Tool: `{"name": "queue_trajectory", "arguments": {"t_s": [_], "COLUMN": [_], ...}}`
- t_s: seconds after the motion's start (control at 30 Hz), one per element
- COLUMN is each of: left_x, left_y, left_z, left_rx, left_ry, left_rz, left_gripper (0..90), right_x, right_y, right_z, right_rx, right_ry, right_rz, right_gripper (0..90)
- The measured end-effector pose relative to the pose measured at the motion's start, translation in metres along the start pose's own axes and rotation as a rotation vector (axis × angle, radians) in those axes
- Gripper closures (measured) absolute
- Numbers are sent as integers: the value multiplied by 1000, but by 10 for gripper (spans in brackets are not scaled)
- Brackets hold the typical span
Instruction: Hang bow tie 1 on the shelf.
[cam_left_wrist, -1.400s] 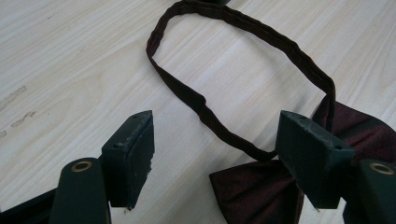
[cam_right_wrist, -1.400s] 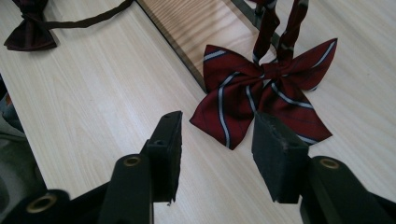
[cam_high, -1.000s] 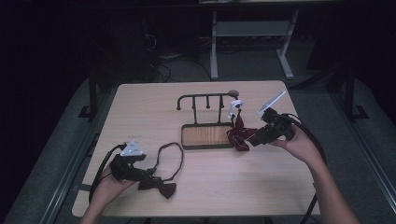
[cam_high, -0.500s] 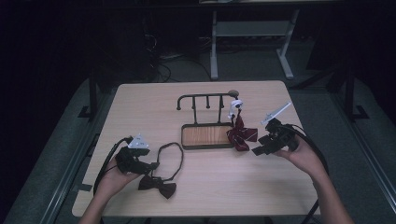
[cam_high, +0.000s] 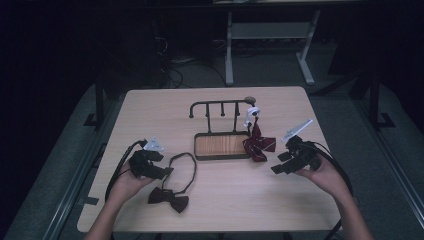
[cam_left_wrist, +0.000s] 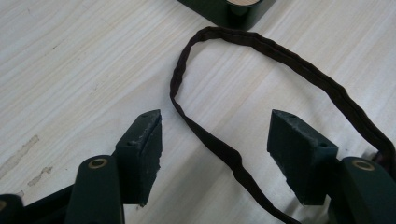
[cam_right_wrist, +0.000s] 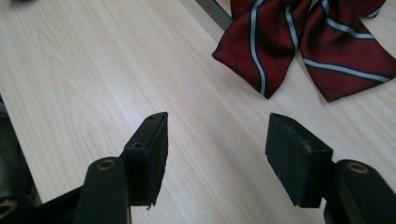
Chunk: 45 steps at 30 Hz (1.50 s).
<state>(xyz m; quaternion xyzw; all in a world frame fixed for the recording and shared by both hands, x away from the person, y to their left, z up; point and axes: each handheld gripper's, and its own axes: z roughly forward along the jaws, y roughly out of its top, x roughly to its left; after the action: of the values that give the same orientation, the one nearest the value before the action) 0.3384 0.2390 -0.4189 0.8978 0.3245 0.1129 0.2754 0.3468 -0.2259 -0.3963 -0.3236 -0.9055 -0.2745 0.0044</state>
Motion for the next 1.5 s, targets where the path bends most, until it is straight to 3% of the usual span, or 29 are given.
{"name": "queue_trajectory", "arguments": {"t_s": [0.47, 0.63, 1.07, 1.5], "left_x": [8, 9, 11, 10], "left_y": [12, 13, 13, 15], "left_z": [11, 19, 32, 40], "left_rx": [34, 72, 105, 153], "left_ry": [7, 13, 28, 28], "left_rz": [-16, -10, -39, -14], "left_gripper": [425, 438, 571, 723], "right_x": [6, 6, 10, 13], "right_y": [-19, -27, -35, -34], "right_z": [10, 11, 16, 15], "right_rx": [-16, -25, -50, -78], "right_ry": [-4, -7, -14, -26], "right_rz": [1, 11, 23, 24], "right_gripper": [383, 381, 361, 361]}}
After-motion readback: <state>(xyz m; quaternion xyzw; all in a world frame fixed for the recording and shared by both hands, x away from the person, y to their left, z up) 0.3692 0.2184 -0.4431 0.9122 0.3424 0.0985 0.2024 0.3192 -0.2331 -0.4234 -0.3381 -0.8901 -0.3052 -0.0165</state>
